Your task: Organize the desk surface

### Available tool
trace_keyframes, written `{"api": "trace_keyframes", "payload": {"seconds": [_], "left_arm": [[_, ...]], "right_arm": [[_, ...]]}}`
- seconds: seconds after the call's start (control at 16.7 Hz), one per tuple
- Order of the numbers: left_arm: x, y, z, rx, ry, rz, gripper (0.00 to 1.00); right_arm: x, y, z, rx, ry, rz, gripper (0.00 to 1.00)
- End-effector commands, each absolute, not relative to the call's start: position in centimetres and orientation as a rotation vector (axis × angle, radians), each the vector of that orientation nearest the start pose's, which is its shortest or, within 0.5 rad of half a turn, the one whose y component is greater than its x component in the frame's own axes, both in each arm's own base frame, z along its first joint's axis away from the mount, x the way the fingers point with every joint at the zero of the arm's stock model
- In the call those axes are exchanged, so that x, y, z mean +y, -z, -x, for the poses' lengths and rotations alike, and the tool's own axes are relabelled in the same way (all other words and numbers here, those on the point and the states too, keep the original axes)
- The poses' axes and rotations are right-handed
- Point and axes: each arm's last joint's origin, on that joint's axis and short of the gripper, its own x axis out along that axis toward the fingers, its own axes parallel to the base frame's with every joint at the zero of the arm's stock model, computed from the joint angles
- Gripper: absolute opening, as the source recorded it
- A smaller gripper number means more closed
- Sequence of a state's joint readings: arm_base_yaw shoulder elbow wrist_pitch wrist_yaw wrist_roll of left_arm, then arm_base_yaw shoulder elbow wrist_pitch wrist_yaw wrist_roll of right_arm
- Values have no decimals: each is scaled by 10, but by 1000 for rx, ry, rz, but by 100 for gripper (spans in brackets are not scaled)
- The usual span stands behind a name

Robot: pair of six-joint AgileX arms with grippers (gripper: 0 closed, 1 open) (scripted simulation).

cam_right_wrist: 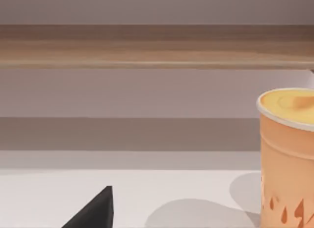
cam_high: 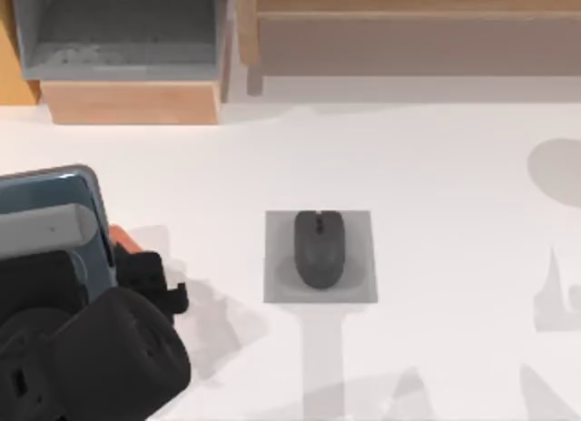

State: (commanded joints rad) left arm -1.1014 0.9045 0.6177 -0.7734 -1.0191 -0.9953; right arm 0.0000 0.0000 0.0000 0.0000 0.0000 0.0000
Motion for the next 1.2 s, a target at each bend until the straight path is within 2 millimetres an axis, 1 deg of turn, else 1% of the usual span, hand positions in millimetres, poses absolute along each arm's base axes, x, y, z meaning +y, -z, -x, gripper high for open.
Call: {"api": "trace_keyframes", "payload": {"seconds": [0.3,0.36,0.66,0.96,1.08,1.2], "left_arm": [[-127,-223,-95,473,-174,47,0],[-129,-226,-94,473,-157,55,0],[-150,-246,-92,491,61,92,0],[-158,-261,-97,445,157,149,0],[-155,-257,-106,433,131,150,0],[-145,-243,-118,439,54,126,0]], "right_arm": [[-1,-160,-106,0,0,0,100],[-1,-160,-106,0,0,0,100],[-1,-160,-106,0,0,0,100],[-1,-160,-106,0,0,0,100],[-1,-160,-106,0,0,0,100],[-1,-160,-106,0,0,0,100]]}}
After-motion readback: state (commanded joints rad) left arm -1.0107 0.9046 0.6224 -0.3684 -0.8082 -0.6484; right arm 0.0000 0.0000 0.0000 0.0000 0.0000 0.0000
